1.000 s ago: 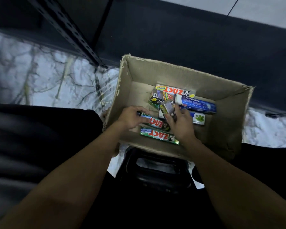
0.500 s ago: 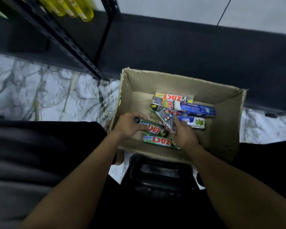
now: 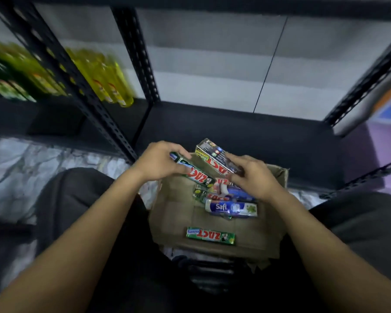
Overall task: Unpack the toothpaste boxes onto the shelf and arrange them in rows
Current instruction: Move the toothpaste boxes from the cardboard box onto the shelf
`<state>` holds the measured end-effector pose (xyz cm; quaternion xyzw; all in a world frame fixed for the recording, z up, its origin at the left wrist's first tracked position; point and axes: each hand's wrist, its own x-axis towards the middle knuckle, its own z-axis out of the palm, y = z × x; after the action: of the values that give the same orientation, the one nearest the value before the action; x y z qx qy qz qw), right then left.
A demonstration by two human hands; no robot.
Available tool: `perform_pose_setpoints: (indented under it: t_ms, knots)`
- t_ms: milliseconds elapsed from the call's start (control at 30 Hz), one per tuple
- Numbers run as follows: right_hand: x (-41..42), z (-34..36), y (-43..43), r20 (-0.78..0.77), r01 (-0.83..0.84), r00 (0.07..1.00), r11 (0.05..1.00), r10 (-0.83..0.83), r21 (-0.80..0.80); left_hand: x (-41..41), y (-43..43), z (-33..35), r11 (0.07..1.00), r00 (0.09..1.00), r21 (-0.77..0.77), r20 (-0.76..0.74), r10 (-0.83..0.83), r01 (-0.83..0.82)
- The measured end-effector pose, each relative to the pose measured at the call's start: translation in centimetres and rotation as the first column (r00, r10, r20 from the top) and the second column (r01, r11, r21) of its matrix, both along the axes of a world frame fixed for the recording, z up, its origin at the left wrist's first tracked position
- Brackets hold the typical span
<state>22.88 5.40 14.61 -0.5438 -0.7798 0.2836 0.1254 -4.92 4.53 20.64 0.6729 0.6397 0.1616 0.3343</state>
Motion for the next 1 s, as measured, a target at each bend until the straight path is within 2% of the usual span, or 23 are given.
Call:
perform_pose_setpoints:
  t_ms: [267,533,700,900,1000]
  knots:
    - [2.3,14.9,0.1,0.054,-0.04,0.998,0.963,0.027,0.266,-0.2,-0.6,12.0,0.973,0.995,0.214,0.032,-0.093,0.084]
    - [3.5,26.6,-1.5,0.033,0.009,0.999,0.914,-0.024,0.405,-0.5,-3.0,21.9,0.897,0.979,0.427,0.102,-0.175,0.116]
    - [3.4,32.6,-2.0,-0.013,0.02,1.0,0.852,-0.015,0.523,-2.5,-4.4,26.5,0.849,0.966,0.526,0.195,-0.171,0.044]
    - [3.3,37.2,-0.3,0.001,0.025,0.999,0.801,-0.032,0.599,-5.1,-2.4,28.8,0.789,0.911,0.595,0.394,-0.121,-0.153]
    - [2.9,38.4,1.1,0.013,0.039,0.998,0.776,-0.061,0.63,-5.9,0.1,29.2,0.78,0.817,0.553,0.569,-0.099,-0.291]
